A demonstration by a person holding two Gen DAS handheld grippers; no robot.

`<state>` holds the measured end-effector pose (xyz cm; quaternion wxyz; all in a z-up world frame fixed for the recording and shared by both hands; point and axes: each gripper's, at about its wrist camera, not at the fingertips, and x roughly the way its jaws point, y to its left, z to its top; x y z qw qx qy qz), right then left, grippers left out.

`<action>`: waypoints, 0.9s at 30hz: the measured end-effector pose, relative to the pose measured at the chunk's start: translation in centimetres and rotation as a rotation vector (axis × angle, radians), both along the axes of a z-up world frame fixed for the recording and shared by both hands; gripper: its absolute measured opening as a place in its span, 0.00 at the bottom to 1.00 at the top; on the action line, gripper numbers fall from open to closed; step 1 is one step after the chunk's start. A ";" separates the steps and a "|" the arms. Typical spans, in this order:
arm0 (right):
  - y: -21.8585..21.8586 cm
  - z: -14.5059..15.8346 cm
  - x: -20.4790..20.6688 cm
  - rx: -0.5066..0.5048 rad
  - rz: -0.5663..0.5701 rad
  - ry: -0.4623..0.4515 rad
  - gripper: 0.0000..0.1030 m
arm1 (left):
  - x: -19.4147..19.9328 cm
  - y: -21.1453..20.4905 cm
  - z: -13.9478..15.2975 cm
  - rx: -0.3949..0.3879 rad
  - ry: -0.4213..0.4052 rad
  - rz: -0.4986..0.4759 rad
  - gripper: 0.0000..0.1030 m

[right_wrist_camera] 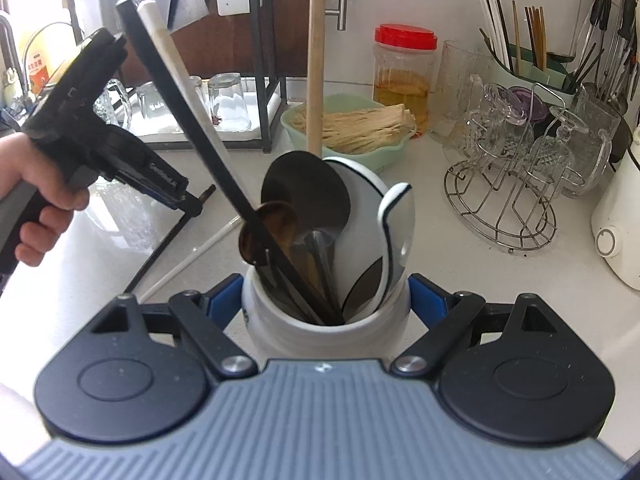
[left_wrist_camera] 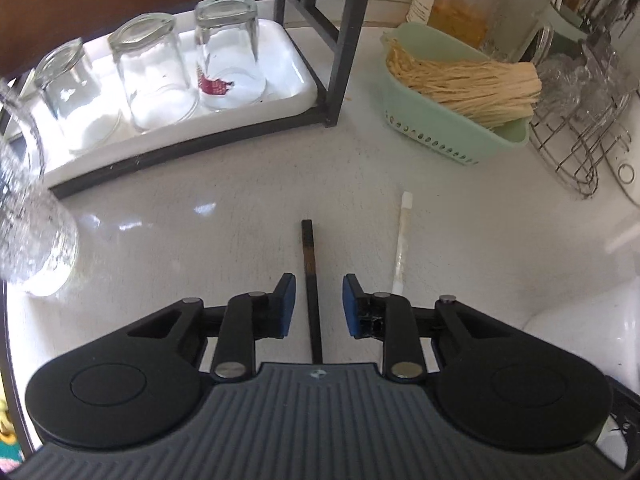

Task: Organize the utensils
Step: 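Close the left tool on the black chopstick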

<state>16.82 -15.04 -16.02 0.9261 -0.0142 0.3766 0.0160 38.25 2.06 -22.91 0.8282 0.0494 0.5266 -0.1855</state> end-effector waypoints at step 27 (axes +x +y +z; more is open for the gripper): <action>0.2 0.0 0.6 -0.009 -0.010 0.011 0.88 | 0.6 -2.2 0.3 0.063 -0.041 -0.050 0.06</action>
